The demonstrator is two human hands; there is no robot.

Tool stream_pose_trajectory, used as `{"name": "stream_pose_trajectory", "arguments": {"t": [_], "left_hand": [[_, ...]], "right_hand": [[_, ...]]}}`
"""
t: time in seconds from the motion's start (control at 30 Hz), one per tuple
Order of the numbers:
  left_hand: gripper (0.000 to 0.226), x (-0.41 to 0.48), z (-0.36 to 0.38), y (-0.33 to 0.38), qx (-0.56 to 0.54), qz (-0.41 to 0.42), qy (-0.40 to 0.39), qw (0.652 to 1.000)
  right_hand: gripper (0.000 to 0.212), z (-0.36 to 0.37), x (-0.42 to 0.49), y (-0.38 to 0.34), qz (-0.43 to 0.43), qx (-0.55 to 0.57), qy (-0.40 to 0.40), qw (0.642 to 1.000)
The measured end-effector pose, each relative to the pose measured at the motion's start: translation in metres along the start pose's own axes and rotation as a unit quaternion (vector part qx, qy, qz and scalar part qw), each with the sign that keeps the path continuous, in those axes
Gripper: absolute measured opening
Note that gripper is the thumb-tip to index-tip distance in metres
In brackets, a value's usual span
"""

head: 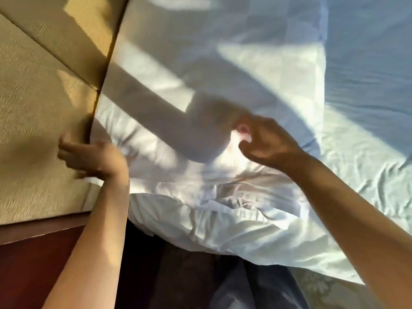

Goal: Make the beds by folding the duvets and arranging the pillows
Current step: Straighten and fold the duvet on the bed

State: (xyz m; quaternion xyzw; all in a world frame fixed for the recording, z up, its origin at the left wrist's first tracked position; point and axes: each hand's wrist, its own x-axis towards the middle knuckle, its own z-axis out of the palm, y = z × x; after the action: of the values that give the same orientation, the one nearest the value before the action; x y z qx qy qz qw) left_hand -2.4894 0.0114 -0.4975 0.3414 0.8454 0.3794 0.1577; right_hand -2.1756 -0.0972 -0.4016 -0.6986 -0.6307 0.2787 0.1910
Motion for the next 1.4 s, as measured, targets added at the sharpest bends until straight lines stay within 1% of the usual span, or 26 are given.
{"name": "stream_pose_trajectory", "arguments": {"t": [0.03, 0.07, 0.1, 0.13, 0.17, 0.27, 0.33, 0.43, 0.5, 0.53, 0.6, 0.67, 0.7, 0.73, 0.77, 0.83, 0.87, 0.93, 1.0, 1.03, 1.07, 1.13, 1.2, 1.27, 1.3, 1.4], "left_hand": [[0.065, -0.016, 0.000, 0.026, 0.024, 0.093, 0.027, 0.995], [0.067, -0.034, -0.003, 0.051, 0.061, 0.211, 0.021, 0.975], [0.080, -0.051, 0.001, 0.071, 0.099, 0.255, -0.039, 0.961], [0.097, -0.068, 0.007, 0.085, 0.131, 0.247, -0.107, 0.954], [0.110, -0.062, 0.021, 0.069, 0.148, 0.189, -0.174, 0.955], [0.120, -0.053, 0.038, 0.036, 0.182, 0.114, -0.281, 0.935], [0.125, -0.051, 0.041, 0.034, 0.206, 0.107, -0.288, 0.929], [0.120, -0.062, 0.046, 0.047, 0.249, 0.129, -0.237, 0.930], [0.096, -0.086, 0.044, 0.053, 0.258, 0.284, -0.197, 0.902], [0.081, -0.104, 0.042, 0.052, 0.244, 0.403, -0.201, 0.859], [0.075, -0.137, 0.040, 0.029, 0.233, 0.601, -0.259, 0.719], [0.097, -0.154, 0.037, -0.009, 0.304, 0.697, -0.304, 0.574], [0.103, -0.154, 0.035, -0.022, 0.318, 0.716, -0.324, 0.530], [0.101, -0.150, 0.035, -0.027, 0.309, 0.731, -0.335, 0.508], [0.091, -0.145, 0.031, -0.023, 0.278, 0.745, -0.340, 0.502], [0.061, -0.139, 0.024, 0.002, 0.177, 0.762, -0.338, 0.523], [0.050, -0.138, 0.024, 0.022, 0.130, 0.758, -0.322, 0.553], [0.044, -0.138, 0.029, 0.062, 0.080, 0.702, -0.245, 0.664], [0.068, -0.135, 0.044, 0.082, 0.125, 0.586, -0.186, 0.778], [0.086, -0.135, 0.052, 0.084, 0.176, 0.527, -0.200, 0.807], [0.102, -0.135, 0.059, 0.080, 0.226, 0.482, -0.236, 0.813], [0.118, -0.138, 0.064, 0.066, 0.302, 0.434, -0.316, 0.788], [0.125, -0.137, 0.062, 0.065, 0.349, 0.399, -0.367, 0.765], [0.124, -0.136, 0.055, 0.088, 0.395, 0.383, -0.389, 0.738], [0.116, -0.134, 0.053, 0.106, 0.408, 0.387, -0.388, 0.731], [0.056, -0.124, 0.068, 0.162, 0.344, 0.449, -0.321, 0.760]], "right_hand": [[0.054, 0.003, 0.010, -0.003, 0.006, -0.065, 0.096, 0.993], [0.059, 0.012, 0.022, -0.004, 0.030, -0.117, 0.136, 0.983], [0.062, 0.023, 0.031, -0.002, 0.050, -0.159, 0.138, 0.976], [0.066, 0.035, 0.035, 0.004, 0.068, -0.207, 0.105, 0.970], [0.069, 0.047, 0.035, 0.012, 0.084, -0.249, 0.067, 0.962], [0.078, 0.081, 0.015, 0.042, 0.094, -0.274, 0.029, 0.957], [0.084, 0.097, -0.011, 0.049, 0.084, -0.280, 0.030, 0.956], [0.092, 0.115, -0.058, 0.059, 0.091, -0.285, 0.023, 0.954], [0.103, 0.130, -0.096, 0.070, 0.098, -0.296, -0.020, 0.950], [0.109, 0.138, -0.115, 0.074, 0.096, -0.298, -0.049, 0.948], [0.102, 0.147, -0.149, 0.071, 0.099, -0.277, -0.125, 0.948], [0.062, 0.135, -0.164, 0.063, 0.145, -0.233, -0.226, 0.935], [0.043, 0.125, -0.167, 0.063, 0.185, -0.220, -0.242, 0.927], [0.034, 0.110, -0.167, 0.063, 0.206, -0.188, -0.197, 0.940], [0.032, 0.093, -0.162, 0.061, 0.213, -0.162, -0.120, 0.956], [0.029, 0.058, -0.139, 0.064, 0.183, -0.139, 0.137, 0.963], [0.027, 0.043, -0.122, 0.070, 0.157, -0.147, 0.243, 0.946], [0.024, 0.024, -0.078, 0.080, 0.132, -0.151, 0.334, 0.921], [0.042, 0.025, -0.040, 0.091, 0.126, -0.161, 0.322, 0.924], [0.062, 0.033, -0.030, 0.094, 0.150, -0.149, 0.263, 0.941], [0.080, 0.045, -0.029, 0.095, 0.195, -0.129, 0.182, 0.955], [0.101, 0.068, -0.041, 0.097, 0.268, -0.088, 0.056, 0.958], [0.113, 0.068, -0.056, 0.098, 0.287, -0.081, -0.002, 0.955], [0.112, 0.046, -0.060, 0.097, 0.266, -0.097, -0.038, 0.958], [0.106, 0.029, -0.053, 0.094, 0.250, -0.100, -0.031, 0.962], [0.080, -0.028, -0.003, 0.078, 0.207, -0.077, 0.039, 0.974]]}}
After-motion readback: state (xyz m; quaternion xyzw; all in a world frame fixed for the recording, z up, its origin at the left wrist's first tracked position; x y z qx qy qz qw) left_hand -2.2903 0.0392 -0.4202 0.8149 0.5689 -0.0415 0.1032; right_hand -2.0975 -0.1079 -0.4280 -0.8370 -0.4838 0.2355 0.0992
